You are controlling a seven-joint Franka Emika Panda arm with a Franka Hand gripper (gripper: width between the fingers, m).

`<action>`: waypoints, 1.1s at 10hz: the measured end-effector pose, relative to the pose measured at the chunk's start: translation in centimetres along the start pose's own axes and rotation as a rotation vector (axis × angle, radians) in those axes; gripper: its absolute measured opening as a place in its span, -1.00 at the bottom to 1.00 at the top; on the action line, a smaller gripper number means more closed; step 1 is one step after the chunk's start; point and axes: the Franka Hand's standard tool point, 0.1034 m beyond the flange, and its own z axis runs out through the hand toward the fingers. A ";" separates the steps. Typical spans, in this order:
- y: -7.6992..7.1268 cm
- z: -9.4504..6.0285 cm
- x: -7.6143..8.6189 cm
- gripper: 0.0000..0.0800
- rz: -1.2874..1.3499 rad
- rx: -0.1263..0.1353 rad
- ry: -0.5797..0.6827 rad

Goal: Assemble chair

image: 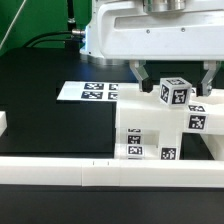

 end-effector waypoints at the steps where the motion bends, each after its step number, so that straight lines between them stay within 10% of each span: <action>1: 0.0 0.0 0.2 0.62 -0.135 -0.011 0.003; 4: -0.4 0.1 -0.1 0.62 -0.440 -0.080 0.015; 7: -0.5 0.2 -0.2 0.59 -0.529 -0.089 0.014; 9: -0.5 0.2 -0.2 -0.29 -0.528 -0.089 0.013; 11: 0.1 0.3 0.0 -0.30 -0.462 -0.066 0.005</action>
Offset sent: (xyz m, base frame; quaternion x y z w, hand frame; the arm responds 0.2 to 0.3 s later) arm -0.0014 0.0036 0.0038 -0.0747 -0.0048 -0.2638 0.9617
